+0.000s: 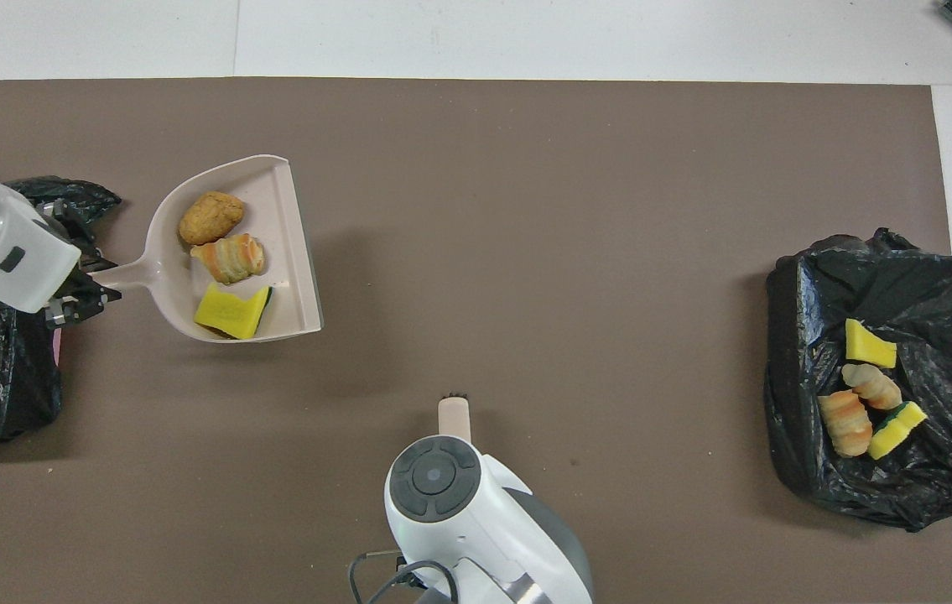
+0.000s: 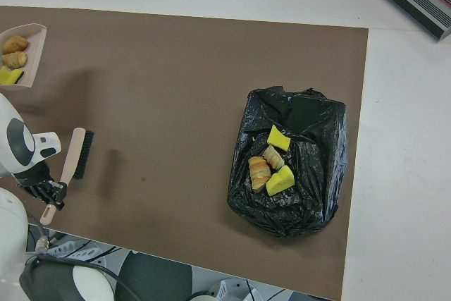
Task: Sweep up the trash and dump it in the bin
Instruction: 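Carry the loaded dustpan to the black bag with the left gripper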
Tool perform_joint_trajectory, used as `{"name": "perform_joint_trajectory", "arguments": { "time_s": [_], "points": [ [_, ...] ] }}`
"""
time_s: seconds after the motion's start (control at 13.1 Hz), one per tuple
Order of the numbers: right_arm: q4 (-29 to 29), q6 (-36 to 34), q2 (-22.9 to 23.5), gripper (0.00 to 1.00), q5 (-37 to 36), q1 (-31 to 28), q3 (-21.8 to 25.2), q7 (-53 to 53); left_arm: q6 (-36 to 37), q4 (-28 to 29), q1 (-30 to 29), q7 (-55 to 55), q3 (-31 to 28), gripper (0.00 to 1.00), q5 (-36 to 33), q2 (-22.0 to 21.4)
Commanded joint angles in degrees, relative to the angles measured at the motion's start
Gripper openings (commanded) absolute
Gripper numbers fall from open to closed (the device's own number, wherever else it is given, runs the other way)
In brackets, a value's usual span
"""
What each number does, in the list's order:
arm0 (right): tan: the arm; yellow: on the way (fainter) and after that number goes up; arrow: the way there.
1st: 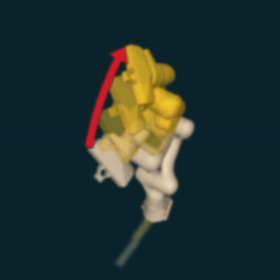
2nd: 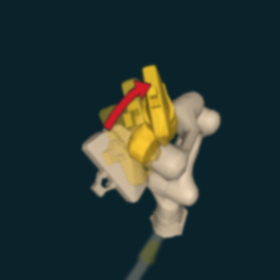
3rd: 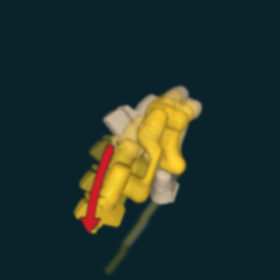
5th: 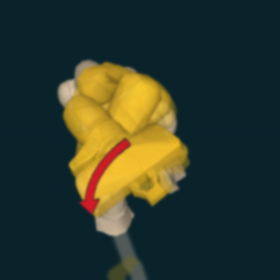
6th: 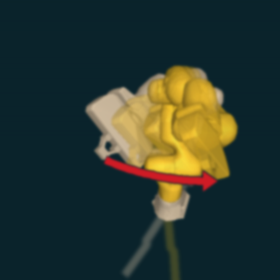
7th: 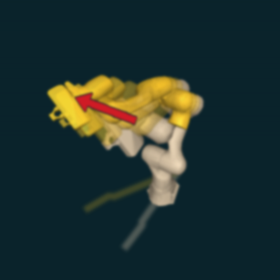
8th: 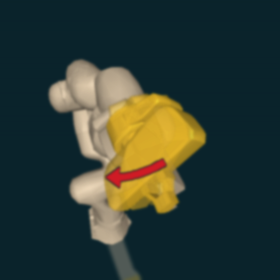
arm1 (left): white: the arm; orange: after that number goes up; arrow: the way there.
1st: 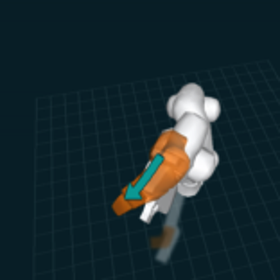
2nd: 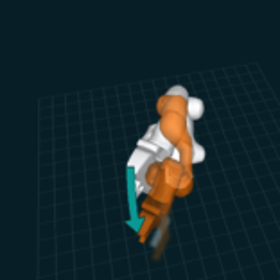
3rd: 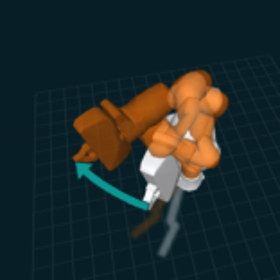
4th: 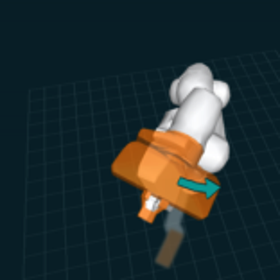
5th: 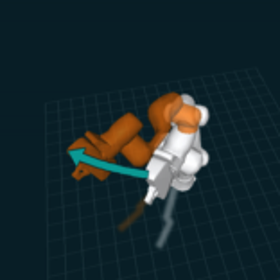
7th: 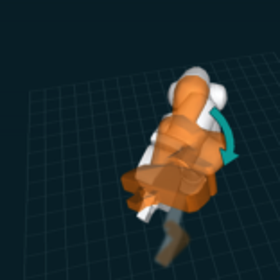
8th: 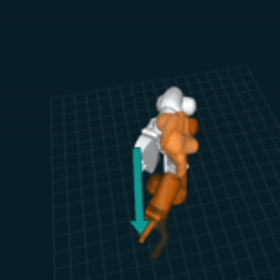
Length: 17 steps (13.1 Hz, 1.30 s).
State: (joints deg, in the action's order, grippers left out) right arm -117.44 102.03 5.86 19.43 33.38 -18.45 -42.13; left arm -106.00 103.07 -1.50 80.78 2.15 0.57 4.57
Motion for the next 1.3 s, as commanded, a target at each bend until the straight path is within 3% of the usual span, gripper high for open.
{"name": "perform_joint_trajectory", "arguments": {
  "time_s": [0.0,0.46,0.69,0.99,1.22],
  "points": [
    [0.0,5.6,2.4,0.0,1.7,2.2,0.0,-0.1,1.4,-2.7,-5.8,7.6,0.5,0.0,2.0,0.9],
    [0.0,8.8,4.7,0.0,3.6,4.9,0.1,-0.6,0.0,-6.7,-17.2,22.3,0.1,0.0,-3.4,3.2],
    [0.0,11.2,6.8,0.0,3.6,6.3,0.1,-2.3,-5.3,-7.5,-21.1,29.1,0.1,0.0,-8.9,4.6],
    [0.0,12.1,8.3,0.0,3.6,7.2,0.1,-4.0,-13.2,-8.2,-25.6,29.7,0.0,0.0,-17.9,5.0],
    [0.0,11.6,8.4,0.32,3.6,6.7,0.2,-4.0,-15.5,-7.4,-26.1,28.3,-0.3,0.0,-26.8,4.8]
  ]
}}
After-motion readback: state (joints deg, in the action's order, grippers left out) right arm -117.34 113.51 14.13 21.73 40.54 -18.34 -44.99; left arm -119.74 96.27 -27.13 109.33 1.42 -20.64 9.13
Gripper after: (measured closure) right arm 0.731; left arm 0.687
